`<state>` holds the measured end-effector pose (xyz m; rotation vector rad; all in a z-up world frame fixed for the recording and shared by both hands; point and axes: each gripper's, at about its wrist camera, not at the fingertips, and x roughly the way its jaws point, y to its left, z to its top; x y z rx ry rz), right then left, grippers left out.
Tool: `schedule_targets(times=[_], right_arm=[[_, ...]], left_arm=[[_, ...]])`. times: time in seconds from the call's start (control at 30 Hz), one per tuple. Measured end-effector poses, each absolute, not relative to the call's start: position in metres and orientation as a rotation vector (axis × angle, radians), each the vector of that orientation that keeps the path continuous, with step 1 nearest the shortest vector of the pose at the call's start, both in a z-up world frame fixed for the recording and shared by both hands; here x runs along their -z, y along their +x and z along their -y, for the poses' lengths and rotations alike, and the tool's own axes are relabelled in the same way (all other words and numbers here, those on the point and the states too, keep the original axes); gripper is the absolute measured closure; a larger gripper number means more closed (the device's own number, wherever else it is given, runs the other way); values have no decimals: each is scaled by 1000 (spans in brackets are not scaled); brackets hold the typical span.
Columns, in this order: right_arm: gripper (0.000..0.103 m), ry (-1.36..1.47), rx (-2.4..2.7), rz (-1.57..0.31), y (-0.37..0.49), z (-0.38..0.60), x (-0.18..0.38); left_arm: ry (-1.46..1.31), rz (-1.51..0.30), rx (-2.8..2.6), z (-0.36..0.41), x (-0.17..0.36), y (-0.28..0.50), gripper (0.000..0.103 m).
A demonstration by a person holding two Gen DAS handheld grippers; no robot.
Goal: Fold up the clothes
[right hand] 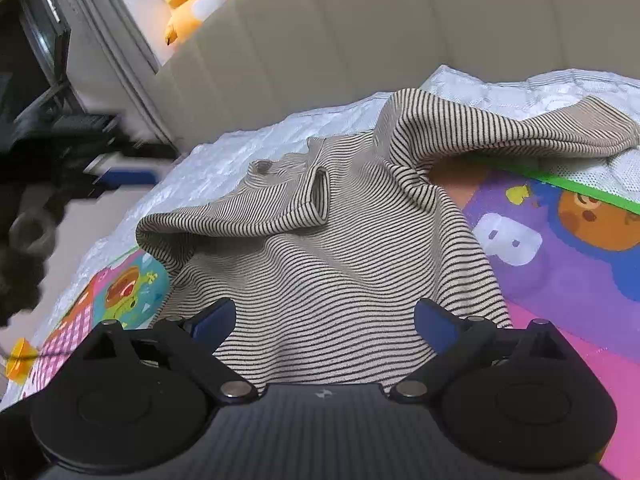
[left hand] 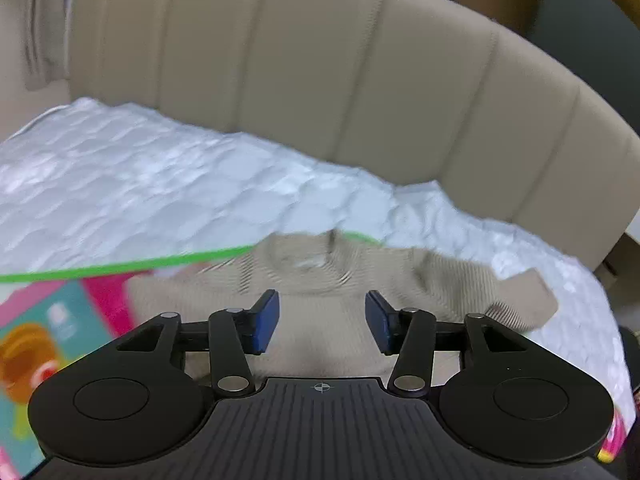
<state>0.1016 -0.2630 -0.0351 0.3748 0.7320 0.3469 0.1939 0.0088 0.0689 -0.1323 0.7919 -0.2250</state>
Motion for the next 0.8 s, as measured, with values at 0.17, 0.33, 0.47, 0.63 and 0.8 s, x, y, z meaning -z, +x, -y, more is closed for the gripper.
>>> schedule_targets(times=[0.17,0.33,0.47,0.63,0.8], right_arm=[[6,340,-339,-736,98,259,34],[6,261,-344,-756,89,247,30],[6,177,-293,-744,81,239,20],[22,169,-242,-735,100,234,7],[60,153,-217,-742,148,214,1]], left_arm=[[-95,-799,119,-48,-77,162,28],[-195,-809,22,-70,-49,153,21],[-289,-763,-15,-64,-16,161,20],[-135,-735,93,-51,1,163,10],[-121,-749,146,-66,10,166,7]])
